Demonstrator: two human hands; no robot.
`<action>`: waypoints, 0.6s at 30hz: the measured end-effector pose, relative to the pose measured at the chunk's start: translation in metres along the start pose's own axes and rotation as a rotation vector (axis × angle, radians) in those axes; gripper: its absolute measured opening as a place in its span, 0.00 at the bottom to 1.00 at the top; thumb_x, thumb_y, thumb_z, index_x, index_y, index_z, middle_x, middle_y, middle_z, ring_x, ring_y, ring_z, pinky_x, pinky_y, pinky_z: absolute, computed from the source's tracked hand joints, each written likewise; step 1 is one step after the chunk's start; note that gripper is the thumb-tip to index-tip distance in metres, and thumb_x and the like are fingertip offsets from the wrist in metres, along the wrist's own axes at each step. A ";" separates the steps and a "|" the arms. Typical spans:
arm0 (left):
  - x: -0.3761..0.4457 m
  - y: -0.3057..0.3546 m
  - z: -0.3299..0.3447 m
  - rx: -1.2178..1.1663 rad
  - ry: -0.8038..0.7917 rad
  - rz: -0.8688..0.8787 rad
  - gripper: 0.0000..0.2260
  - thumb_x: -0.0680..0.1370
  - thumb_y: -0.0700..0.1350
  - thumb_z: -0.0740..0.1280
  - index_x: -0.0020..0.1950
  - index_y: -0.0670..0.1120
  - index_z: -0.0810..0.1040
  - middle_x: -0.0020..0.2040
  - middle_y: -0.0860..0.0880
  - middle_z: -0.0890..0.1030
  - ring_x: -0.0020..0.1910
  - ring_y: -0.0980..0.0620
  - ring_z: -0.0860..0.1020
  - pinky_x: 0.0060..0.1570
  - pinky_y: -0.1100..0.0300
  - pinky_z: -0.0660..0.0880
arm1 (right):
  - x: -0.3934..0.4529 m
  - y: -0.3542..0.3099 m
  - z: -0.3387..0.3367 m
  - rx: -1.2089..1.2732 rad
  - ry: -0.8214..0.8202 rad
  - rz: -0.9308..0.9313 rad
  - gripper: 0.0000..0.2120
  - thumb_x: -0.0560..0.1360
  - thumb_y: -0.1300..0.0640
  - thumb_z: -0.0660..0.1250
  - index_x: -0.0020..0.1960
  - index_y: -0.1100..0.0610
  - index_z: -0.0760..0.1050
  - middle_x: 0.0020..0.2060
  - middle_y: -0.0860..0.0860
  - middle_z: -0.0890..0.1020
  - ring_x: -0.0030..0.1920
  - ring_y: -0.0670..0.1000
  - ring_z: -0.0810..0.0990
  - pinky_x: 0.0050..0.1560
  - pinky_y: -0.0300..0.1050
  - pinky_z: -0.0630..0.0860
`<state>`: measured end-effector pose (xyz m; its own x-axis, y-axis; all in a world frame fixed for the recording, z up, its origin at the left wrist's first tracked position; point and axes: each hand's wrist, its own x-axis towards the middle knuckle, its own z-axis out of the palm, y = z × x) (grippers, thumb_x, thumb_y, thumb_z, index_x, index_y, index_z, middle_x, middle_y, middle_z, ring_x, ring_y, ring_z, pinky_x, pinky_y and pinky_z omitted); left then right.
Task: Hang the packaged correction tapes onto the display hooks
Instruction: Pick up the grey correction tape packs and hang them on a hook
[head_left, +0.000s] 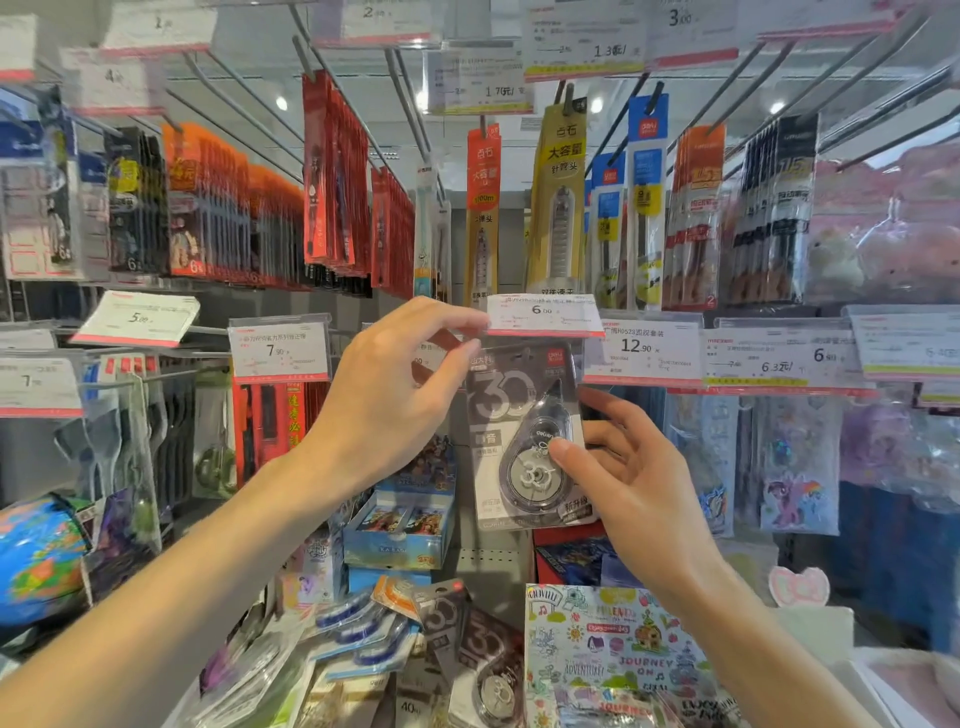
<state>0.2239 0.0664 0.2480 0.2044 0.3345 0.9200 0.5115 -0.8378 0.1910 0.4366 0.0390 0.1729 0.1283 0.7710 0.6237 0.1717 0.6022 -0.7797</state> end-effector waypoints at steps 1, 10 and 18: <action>-0.003 0.000 0.001 -0.019 -0.005 -0.018 0.10 0.81 0.43 0.68 0.62 0.50 0.82 0.55 0.58 0.82 0.54 0.63 0.79 0.47 0.72 0.75 | 0.000 0.001 0.001 -0.007 0.011 -0.002 0.25 0.78 0.56 0.72 0.73 0.48 0.69 0.47 0.45 0.86 0.47 0.48 0.86 0.49 0.40 0.81; -0.060 -0.027 0.039 -0.124 -0.101 -0.316 0.11 0.80 0.48 0.70 0.62 0.55 0.78 0.49 0.59 0.83 0.49 0.61 0.80 0.50 0.61 0.79 | 0.004 0.017 0.007 -0.122 0.089 -0.028 0.25 0.80 0.53 0.69 0.75 0.41 0.68 0.41 0.51 0.85 0.40 0.54 0.83 0.41 0.35 0.79; -0.065 -0.061 0.098 -0.258 -0.148 -0.478 0.26 0.83 0.54 0.64 0.79 0.65 0.59 0.49 0.60 0.81 0.50 0.56 0.82 0.54 0.51 0.79 | 0.040 0.053 0.017 -0.246 0.115 -0.026 0.26 0.82 0.50 0.66 0.78 0.40 0.65 0.65 0.38 0.81 0.60 0.36 0.80 0.63 0.45 0.80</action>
<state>0.2614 0.1380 0.1434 0.1247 0.7443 0.6561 0.3587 -0.6504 0.6696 0.4337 0.1051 0.1551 0.2284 0.7188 0.6566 0.4063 0.5425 -0.7353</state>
